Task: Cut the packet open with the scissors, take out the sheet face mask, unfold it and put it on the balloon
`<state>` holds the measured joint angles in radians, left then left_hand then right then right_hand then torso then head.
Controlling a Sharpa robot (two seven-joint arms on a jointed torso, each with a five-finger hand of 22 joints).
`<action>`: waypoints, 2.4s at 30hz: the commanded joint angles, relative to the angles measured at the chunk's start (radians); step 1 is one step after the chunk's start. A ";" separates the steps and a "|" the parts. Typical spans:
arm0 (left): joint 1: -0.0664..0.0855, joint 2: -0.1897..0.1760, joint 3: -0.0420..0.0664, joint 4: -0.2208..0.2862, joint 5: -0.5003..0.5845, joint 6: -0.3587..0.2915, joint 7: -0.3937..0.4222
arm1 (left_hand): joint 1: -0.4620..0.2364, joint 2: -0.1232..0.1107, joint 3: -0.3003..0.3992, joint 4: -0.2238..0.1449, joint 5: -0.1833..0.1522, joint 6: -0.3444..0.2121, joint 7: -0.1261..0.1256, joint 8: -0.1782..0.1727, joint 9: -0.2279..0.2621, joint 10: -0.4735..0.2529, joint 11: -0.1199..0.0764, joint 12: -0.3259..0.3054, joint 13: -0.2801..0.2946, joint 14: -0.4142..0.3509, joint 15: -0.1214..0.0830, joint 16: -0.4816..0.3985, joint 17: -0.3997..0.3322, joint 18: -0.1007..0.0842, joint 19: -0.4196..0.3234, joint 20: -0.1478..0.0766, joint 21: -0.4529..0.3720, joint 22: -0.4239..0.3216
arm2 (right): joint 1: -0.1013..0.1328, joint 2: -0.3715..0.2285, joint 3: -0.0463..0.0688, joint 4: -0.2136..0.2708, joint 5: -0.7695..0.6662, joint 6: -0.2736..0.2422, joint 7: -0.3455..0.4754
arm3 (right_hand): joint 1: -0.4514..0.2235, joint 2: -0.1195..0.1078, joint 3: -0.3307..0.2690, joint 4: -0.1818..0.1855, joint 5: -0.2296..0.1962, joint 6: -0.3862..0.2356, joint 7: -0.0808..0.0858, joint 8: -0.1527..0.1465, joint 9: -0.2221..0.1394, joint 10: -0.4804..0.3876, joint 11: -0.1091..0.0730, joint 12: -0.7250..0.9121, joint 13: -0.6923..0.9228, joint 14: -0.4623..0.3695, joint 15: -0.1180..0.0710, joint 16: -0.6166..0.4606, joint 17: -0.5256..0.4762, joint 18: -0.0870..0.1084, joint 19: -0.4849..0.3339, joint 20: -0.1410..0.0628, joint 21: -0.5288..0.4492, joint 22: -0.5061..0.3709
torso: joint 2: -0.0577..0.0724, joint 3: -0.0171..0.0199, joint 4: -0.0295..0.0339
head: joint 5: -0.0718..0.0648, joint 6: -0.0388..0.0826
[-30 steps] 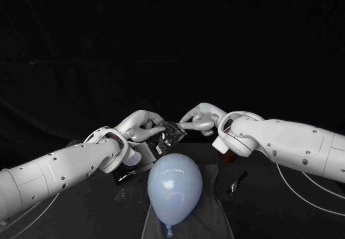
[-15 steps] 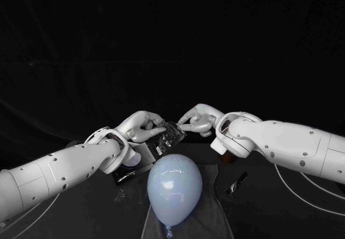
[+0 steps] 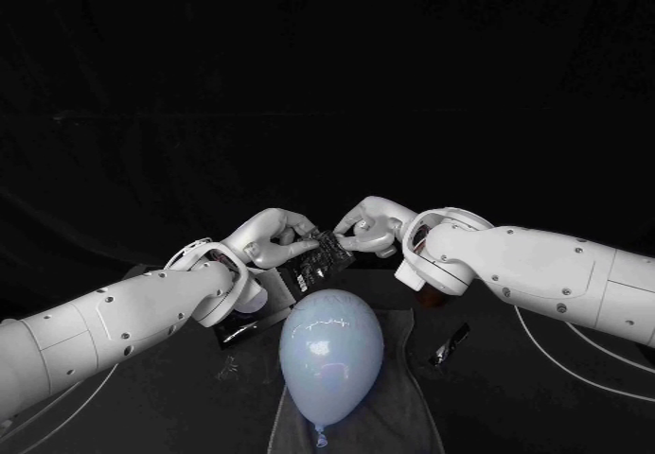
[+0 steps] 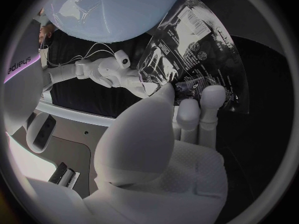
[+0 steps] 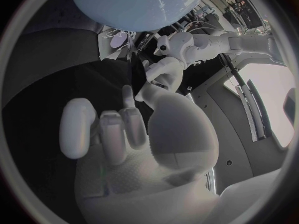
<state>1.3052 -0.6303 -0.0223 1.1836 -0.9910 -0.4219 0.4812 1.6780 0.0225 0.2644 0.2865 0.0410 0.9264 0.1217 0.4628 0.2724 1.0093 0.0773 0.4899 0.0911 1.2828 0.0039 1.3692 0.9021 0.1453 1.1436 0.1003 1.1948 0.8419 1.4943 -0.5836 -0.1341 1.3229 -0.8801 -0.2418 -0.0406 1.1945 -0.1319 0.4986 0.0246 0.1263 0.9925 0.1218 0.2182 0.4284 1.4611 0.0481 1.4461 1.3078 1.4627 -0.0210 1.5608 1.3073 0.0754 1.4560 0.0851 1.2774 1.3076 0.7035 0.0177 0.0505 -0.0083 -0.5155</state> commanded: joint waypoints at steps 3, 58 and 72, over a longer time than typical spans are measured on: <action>0.002 0.005 0.002 0.001 0.004 0.011 0.004 | 0.003 0.008 0.005 0.000 0.007 0.003 0.002 0.002 0.001 0.005 -0.004 -0.005 0.000 -0.002 0.003 0.004 -0.001 -0.005 0.005 0.000 0.007 0.001 | 0.000 0.002 0.000 -0.004 -0.061 0.026 -0.006 | 0.016 0.047 0.022 -0.004 -0.072 0.056 -0.024 0.043 0.019 0.040 -0.025 0.021 0.175 0.103 -0.018 0.004 0.240 -0.016 0.008 -0.013 0.007 0.171 | 0.000 -0.0002 -0.0002 | 0.000 0.000; 0.001 -0.071 0.005 0.126 0.370 -0.178 -0.248 | -0.215 -0.108 -0.315 0.004 0.008 -0.281 0.113 0.070 0.100 -0.277 0.086 0.254 0.115 -0.247 0.084 -0.093 -0.400 0.041 -0.157 0.077 -0.205 -0.310 | -0.001 -0.007 -0.001 -0.122 -0.244 -0.279 -0.060 | 0.033 0.084 0.056 -0.042 -0.077 0.081 -0.069 0.171 0.093 0.083 -0.068 0.078 0.225 0.107 -0.058 0.009 0.260 -0.024 0.021 -0.053 0.038 0.185 | 0.001 -0.0007 -0.0021 | -0.039 0.030; 0.001 -0.008 0.006 0.139 0.432 0.010 -0.341 | -0.413 0.008 -0.421 0.006 0.007 -0.127 0.047 0.099 0.078 -0.051 0.021 0.181 0.068 -0.114 0.026 -0.054 -0.301 0.033 -0.097 0.023 -0.160 -0.272 | -0.003 0.012 -0.001 -0.100 -0.263 -0.262 -0.084 | 0.033 0.084 0.056 -0.043 -0.077 0.081 -0.069 0.173 0.094 0.083 -0.068 0.077 0.224 0.107 -0.058 0.009 0.259 -0.023 0.021 -0.053 0.036 0.185 | 0.000 0.0017 -0.0018 | -0.038 0.034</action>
<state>1.3053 -0.6440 -0.0179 1.3259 -0.6117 -0.4892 0.1815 1.2774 0.0271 -0.1504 0.2926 0.0498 0.7911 0.1696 0.5682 0.3543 0.9448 0.1011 0.6833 0.1640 1.1622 0.0287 1.3176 0.5990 0.1695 1.0420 0.1236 1.0322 0.5692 1.4906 -0.5738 -0.1354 1.2183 -1.1138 -0.5037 -0.1076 1.2213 -0.0521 0.5548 -0.0127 0.0464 1.0707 0.0575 0.3639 0.4729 1.4682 -0.0120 1.5208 1.3075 1.4664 -0.0752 1.5663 1.3076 0.0600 1.4661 0.0391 1.3099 1.3076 0.7035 0.0183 0.0496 -0.0452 -0.4820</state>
